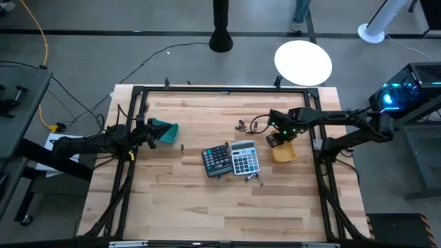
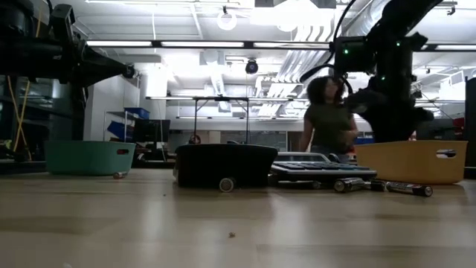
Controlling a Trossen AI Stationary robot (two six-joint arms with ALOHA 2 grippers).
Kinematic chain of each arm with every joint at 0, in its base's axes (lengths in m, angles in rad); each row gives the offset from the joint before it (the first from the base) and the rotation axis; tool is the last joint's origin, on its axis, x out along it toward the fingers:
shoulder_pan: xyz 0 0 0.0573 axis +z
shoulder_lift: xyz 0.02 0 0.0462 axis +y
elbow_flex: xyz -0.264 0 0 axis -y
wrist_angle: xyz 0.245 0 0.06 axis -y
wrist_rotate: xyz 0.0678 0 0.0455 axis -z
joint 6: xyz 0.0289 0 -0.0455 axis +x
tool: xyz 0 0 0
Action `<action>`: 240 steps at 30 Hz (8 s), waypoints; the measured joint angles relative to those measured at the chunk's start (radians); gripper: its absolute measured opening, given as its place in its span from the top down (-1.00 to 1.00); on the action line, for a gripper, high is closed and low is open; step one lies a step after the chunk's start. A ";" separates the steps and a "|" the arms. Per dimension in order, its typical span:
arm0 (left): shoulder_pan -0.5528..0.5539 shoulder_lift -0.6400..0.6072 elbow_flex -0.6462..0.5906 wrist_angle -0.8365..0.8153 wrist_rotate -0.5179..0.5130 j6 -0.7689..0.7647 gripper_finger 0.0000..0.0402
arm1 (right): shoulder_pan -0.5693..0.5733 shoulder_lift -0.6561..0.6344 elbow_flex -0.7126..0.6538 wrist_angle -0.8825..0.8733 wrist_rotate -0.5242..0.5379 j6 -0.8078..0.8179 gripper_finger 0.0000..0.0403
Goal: Sort batteries
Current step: Put the black battery into the yellow bin
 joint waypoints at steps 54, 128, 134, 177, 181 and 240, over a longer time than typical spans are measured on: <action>0.000 0.000 0.000 0.000 0.000 0.000 1.00 | -0.107 0.623 0.455 0.087 0.111 0.069 0.69; 0.000 0.000 0.000 0.000 0.000 0.000 1.00 | 0.000 0.576 0.340 0.317 0.042 -0.876 0.34; 0.000 0.000 0.000 0.000 0.000 0.000 1.00 | -0.001 0.505 0.332 0.292 0.029 -0.862 0.90; 0.000 0.000 0.000 0.000 0.000 0.000 1.00 | -0.081 0.510 0.510 0.264 0.015 -0.258 0.07; 0.000 0.000 0.000 0.000 0.000 0.000 1.00 | -0.081 0.659 0.658 0.141 0.054 -0.308 0.07; 0.000 0.000 0.000 0.000 0.000 0.000 1.00 | -0.007 0.127 0.248 0.340 -0.001 -0.316 0.25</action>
